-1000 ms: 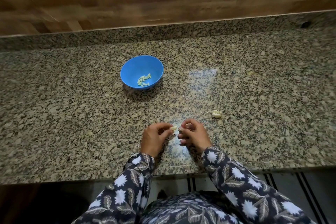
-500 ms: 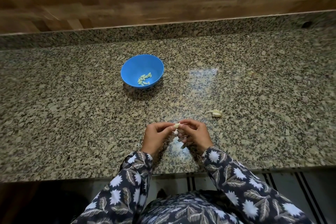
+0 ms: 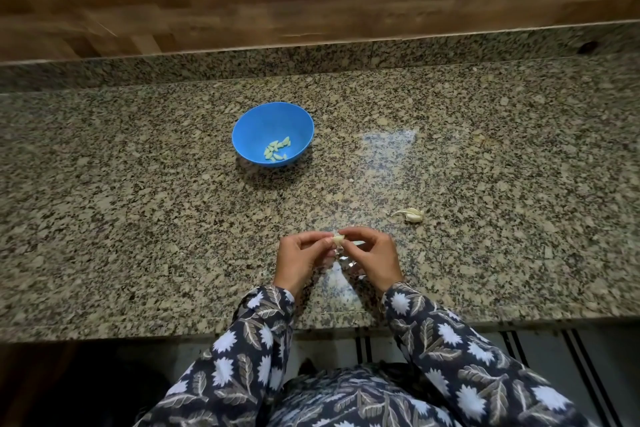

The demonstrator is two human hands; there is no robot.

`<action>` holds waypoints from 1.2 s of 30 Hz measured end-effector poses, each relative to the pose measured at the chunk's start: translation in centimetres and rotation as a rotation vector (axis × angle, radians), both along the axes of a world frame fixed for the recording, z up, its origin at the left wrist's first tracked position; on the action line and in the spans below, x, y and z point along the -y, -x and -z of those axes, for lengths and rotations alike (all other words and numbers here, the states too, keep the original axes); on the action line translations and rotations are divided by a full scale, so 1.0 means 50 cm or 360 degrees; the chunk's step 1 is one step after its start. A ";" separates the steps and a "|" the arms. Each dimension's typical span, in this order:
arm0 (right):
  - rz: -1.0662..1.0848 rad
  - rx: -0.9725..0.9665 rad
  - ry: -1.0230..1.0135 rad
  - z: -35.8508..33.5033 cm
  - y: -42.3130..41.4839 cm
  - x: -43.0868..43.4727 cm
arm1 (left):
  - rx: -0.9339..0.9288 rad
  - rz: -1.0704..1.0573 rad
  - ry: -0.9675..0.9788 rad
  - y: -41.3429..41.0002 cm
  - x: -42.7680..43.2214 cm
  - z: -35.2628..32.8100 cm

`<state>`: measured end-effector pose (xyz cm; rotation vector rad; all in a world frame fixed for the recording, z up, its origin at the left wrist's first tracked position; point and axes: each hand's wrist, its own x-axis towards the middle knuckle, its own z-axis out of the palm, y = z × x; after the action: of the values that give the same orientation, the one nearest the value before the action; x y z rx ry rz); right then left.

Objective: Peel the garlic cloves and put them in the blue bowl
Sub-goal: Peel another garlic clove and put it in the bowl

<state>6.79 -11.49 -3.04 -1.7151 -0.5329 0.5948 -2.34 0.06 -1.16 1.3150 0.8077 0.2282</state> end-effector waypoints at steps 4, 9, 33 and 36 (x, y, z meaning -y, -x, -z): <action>0.0049 -0.0172 -0.0103 -0.002 0.000 -0.003 | -0.0034 0.0058 -0.0269 -0.002 -0.005 0.011; 0.0120 -0.0266 -0.0114 0.007 -0.002 -0.004 | -0.0152 0.0098 -0.0625 -0.001 -0.007 0.026; 0.0058 -0.0246 -0.0050 0.004 0.001 0.000 | -0.0195 0.0248 -0.0886 -0.008 -0.002 0.025; -0.0023 -0.0245 -0.0042 -0.001 0.006 -0.001 | -0.0206 0.0102 -0.0661 -0.011 0.000 0.027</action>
<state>6.48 -11.46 -2.97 -1.6262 -0.4424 0.7205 -1.81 0.07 -2.51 1.7581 0.8536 0.2716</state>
